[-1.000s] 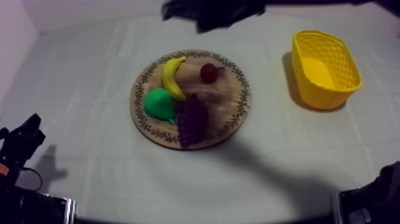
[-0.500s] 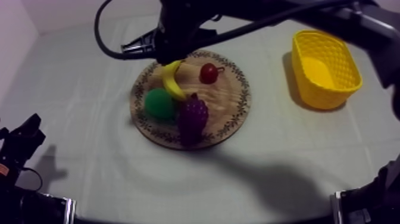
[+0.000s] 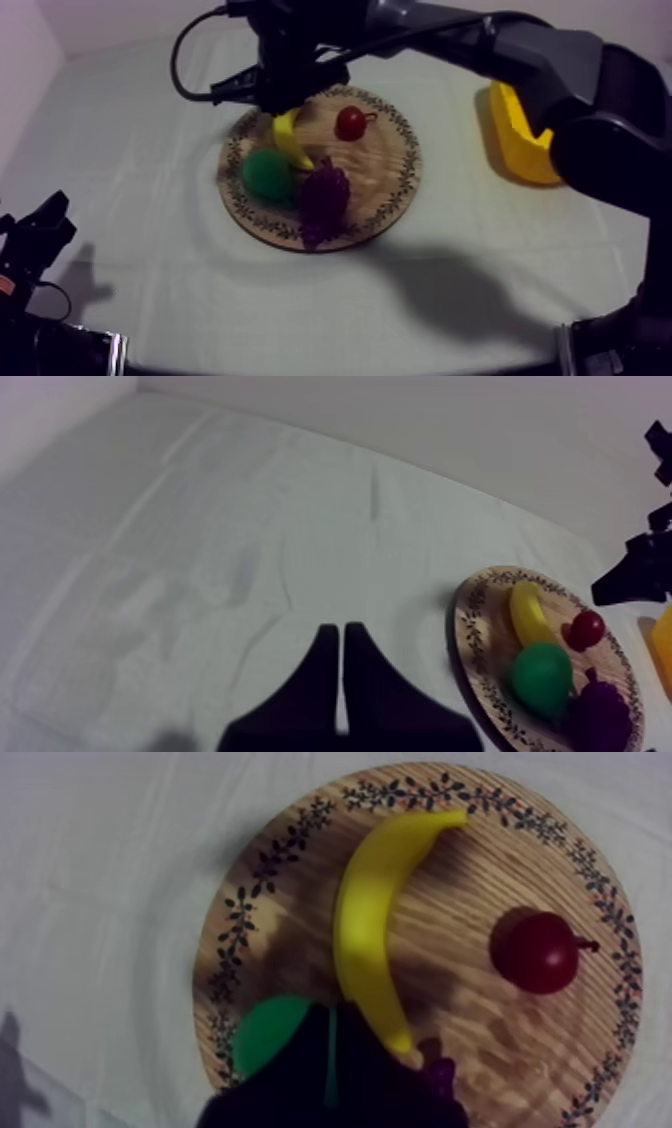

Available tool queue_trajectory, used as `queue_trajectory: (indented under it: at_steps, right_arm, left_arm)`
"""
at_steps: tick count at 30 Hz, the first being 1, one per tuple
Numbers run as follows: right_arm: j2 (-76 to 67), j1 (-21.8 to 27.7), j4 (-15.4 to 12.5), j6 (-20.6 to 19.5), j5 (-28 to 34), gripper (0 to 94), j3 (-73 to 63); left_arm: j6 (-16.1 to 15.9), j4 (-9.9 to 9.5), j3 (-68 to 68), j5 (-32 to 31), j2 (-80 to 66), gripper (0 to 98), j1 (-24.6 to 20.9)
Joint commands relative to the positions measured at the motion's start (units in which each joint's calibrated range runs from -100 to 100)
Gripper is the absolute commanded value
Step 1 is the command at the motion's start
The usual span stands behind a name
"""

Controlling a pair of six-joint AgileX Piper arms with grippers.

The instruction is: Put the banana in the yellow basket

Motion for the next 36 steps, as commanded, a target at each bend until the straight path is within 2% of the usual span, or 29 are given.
queue_trajectory:
  at_steps: [1, 18, 23, 29, 32, 36]
  right_arm:
    - [0.12, 0.26, 0.13, -0.35, -0.11, 1.7, 0.11]
    - [-2.16, 1.41, 0.9, -1.32, -0.55, 4.2, 3.82]
    - [-2.66, 1.28, -0.18, -0.88, -0.2, 26.3, 4.4]
    - [-2.95, 0.45, 0.45, -2.27, 1.86, 75.3, 4.4]
    - [-3.0, 0.37, 0.57, -2.45, 2.43, 85.7, 4.24]
    - [-3.12, 0.62, 0.29, -2.32, 2.75, 90.1, 3.76]
  left_arm:
    - [-0.01, -0.02, 0.03, 0.0, -0.03, 0.1, 0.0]
    - [-0.01, -0.02, 0.03, 0.0, -0.03, 0.1, 0.0]
    - [-0.01, -0.02, 0.03, 0.0, -0.03, 0.1, 0.0]
    - [-0.01, -0.02, 0.03, 0.0, -0.03, 0.1, 0.0]
    - [-0.01, -0.02, 0.03, 0.0, -0.03, 0.1, 0.0]
    - [-0.01, -0.02, 0.03, 0.0, -0.03, 0.1, 0.0]
